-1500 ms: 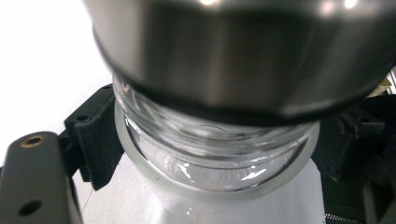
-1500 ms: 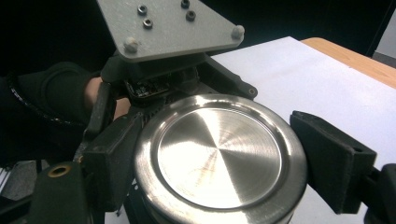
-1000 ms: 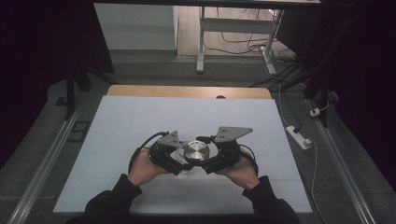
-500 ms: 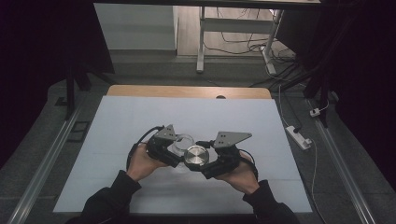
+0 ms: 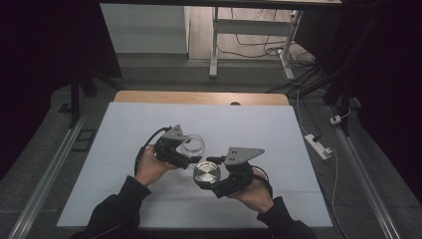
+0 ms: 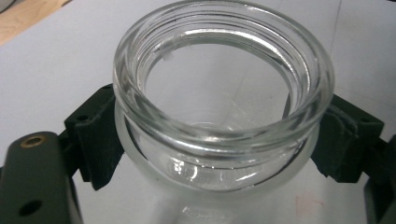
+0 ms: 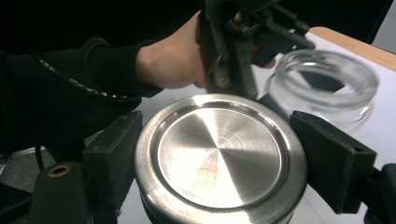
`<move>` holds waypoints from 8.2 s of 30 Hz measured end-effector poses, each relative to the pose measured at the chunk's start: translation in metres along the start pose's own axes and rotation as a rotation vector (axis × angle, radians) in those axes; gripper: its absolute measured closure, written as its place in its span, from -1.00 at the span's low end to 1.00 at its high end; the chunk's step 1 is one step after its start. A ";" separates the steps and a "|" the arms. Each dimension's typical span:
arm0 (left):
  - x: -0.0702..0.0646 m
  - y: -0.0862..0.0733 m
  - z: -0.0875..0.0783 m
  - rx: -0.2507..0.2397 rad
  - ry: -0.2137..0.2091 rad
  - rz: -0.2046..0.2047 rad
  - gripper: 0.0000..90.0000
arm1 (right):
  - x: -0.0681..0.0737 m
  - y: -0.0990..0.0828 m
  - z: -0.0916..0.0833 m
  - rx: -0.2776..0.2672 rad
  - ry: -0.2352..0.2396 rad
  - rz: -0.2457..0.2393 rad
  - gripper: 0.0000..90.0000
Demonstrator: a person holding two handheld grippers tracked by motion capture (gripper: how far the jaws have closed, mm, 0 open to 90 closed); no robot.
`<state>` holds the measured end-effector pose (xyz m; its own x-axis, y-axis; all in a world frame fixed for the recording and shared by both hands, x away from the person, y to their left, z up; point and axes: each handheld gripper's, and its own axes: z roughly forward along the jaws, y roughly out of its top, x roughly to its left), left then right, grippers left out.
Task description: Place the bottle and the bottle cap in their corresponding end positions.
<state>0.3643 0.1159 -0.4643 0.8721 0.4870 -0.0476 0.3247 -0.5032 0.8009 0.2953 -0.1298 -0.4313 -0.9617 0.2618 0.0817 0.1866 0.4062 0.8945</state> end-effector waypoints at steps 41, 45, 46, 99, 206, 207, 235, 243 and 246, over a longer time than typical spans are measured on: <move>0.039 0.018 0.046 -0.021 0.080 -0.015 -0.65 | -0.009 -0.058 0.055 0.122 -0.022 -0.001 -0.56; 0.042 0.016 0.050 -0.019 0.088 -0.023 -0.65 | -0.010 -0.063 0.060 0.138 -0.026 -0.005 -0.56; 0.043 0.016 0.051 -0.019 0.090 -0.025 -0.65 | -0.010 -0.064 0.061 0.142 -0.029 -0.006 -0.57; 0.048 -0.002 0.065 -0.003 0.085 -0.045 -0.72 | -0.024 -0.076 0.080 0.267 -0.076 0.036 -0.76; -0.046 -0.123 -0.109 0.003 0.138 -0.259 -1.00 | -0.028 -0.088 -0.063 0.165 -0.381 0.171 -1.00; -0.047 -0.125 -0.111 0.006 0.146 -0.260 -1.00 | -0.028 -0.090 -0.066 0.164 -0.387 0.175 -1.00; -0.068 -0.187 -0.153 0.025 0.267 -0.395 -1.00 | -0.016 -0.129 -0.125 0.184 -0.537 0.286 -1.00; -0.072 -0.193 -0.153 0.066 0.286 -0.405 -1.00 | -0.011 -0.135 -0.129 0.219 -0.539 0.303 -1.00; -0.073 -0.193 -0.153 0.069 0.291 -0.414 -1.00 | -0.009 -0.135 -0.130 0.216 -0.542 0.306 -1.00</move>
<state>0.1821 0.2872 -0.5243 0.5300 0.8294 -0.1766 0.6537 -0.2670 0.7081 0.2526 -0.3007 -0.4960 -0.6320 0.7742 0.0345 0.5258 0.3957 0.7530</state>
